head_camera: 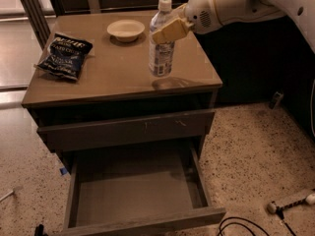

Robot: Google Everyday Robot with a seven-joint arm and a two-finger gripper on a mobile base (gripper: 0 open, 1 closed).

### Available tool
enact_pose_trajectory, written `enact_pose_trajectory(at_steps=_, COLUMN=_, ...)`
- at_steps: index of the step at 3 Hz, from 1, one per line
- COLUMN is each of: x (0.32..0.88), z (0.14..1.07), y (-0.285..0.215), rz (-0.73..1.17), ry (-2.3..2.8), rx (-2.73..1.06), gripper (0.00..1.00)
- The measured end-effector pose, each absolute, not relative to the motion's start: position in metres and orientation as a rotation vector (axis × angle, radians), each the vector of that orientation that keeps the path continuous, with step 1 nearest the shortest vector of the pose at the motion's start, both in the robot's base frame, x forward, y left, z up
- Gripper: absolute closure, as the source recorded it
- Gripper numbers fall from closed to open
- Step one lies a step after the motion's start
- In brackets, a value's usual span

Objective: Pick blue plastic bottle from middle drawer and place on counter

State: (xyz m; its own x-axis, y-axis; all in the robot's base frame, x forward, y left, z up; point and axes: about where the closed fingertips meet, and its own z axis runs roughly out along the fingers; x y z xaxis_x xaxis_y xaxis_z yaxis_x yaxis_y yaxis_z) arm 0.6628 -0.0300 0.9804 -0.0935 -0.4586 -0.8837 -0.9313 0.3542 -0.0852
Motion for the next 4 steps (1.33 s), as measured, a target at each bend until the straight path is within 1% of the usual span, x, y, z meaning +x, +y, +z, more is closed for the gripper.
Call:
enact_pose_trajectory(at_steps=1, x=0.681, z=0.970, y=-0.021, rz=0.662, ry=1.712, rx=-1.267, gripper=1.00)
enact_pose_trajectory(at_steps=3, x=0.695, z=0.941, y=0.000, rz=0.665, ry=1.674, rx=-1.290, gripper=1.00)
enact_pose_trajectory(at_steps=4, x=0.695, z=0.941, y=0.001, rz=0.665, ry=1.672, rx=-1.291, gripper=0.84)
